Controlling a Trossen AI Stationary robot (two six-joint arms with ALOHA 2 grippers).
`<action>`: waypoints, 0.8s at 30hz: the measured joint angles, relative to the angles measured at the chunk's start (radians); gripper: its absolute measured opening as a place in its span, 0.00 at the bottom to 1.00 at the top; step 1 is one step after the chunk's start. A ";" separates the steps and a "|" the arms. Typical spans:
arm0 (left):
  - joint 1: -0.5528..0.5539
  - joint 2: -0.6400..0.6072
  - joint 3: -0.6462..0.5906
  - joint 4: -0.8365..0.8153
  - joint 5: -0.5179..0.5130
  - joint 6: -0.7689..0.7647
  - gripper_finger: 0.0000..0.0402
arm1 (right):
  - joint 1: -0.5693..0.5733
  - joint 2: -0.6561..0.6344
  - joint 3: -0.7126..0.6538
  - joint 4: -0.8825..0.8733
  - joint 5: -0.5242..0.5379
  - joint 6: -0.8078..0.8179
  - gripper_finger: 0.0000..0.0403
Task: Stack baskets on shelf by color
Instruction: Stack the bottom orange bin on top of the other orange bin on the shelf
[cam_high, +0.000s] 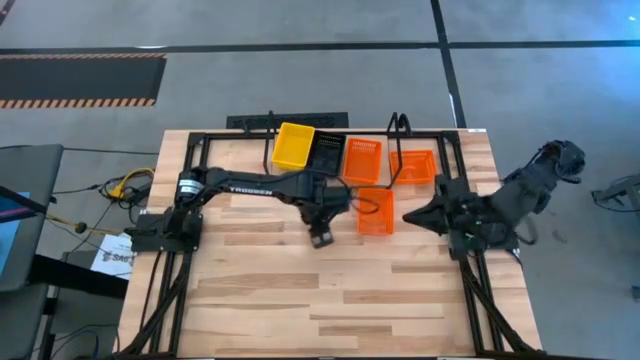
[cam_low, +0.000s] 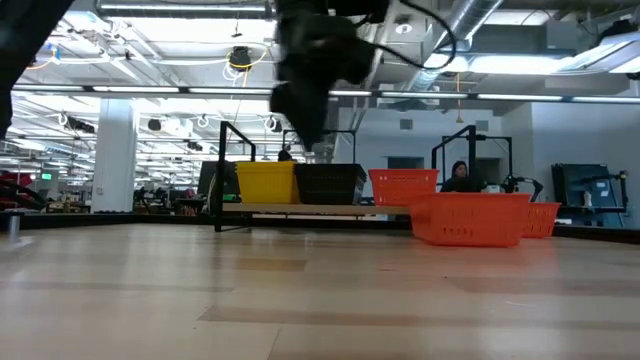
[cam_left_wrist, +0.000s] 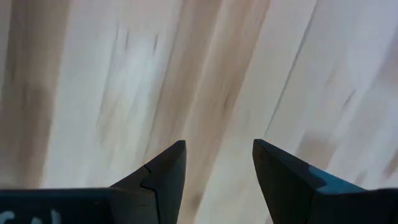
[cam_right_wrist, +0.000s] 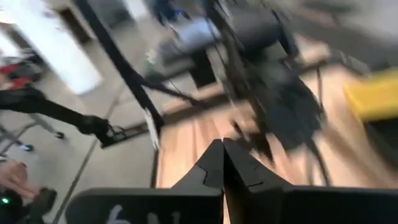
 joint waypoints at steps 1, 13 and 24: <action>-0.007 -0.001 0.000 -0.045 -0.016 0.016 0.43 | -0.001 0.004 0.000 -0.047 0.008 0.061 0.04; -0.109 -0.219 0.000 -0.151 -0.417 0.033 0.43 | -0.034 0.045 0.000 -0.397 0.040 0.512 0.05; -0.162 -0.541 0.000 -0.326 -0.693 -0.217 0.43 | -0.162 0.161 0.000 -0.777 -0.094 0.882 0.06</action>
